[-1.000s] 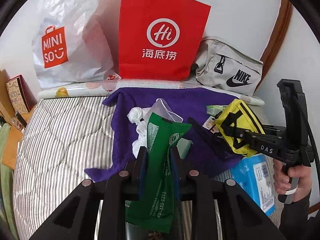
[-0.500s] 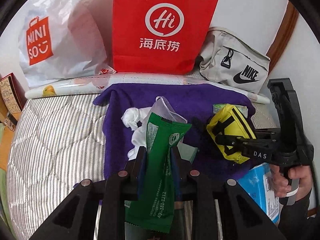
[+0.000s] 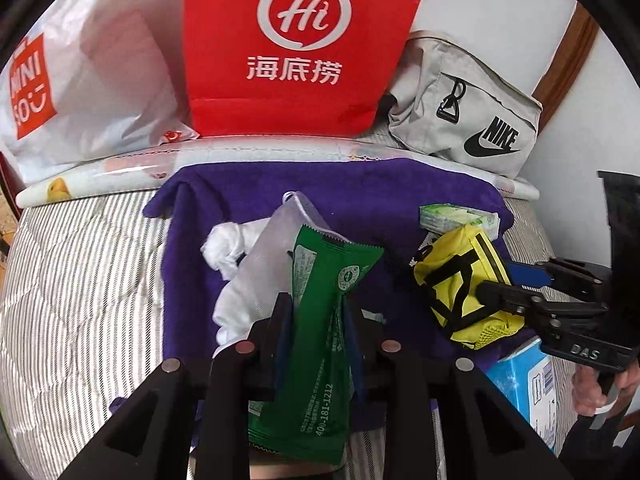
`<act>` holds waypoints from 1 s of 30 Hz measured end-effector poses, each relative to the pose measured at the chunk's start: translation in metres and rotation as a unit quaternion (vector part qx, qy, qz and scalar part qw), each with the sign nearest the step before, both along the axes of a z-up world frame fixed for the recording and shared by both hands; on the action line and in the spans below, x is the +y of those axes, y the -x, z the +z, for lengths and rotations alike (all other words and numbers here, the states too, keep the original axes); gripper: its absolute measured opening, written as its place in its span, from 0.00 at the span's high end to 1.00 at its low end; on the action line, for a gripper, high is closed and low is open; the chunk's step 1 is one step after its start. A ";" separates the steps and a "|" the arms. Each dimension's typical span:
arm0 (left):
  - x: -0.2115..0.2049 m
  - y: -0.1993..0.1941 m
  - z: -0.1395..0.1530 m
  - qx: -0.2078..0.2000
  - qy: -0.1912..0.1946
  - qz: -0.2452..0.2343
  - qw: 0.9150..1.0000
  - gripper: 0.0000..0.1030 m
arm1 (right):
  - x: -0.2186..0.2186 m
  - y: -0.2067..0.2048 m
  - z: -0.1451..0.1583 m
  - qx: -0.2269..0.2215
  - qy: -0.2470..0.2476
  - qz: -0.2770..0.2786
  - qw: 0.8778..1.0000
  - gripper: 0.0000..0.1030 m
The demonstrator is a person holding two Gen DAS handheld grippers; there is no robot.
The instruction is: Organize soft objects
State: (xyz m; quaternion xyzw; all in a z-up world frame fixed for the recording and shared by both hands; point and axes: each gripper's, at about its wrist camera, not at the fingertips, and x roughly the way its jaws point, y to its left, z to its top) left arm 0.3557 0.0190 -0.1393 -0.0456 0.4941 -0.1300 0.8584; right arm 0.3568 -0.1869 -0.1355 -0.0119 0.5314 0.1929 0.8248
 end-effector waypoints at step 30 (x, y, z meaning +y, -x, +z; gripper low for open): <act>-0.036 -0.004 -0.009 -0.004 -0.032 -0.065 0.997 0.37 | -0.017 0.029 0.004 -0.017 0.016 -0.018 1.000 0.61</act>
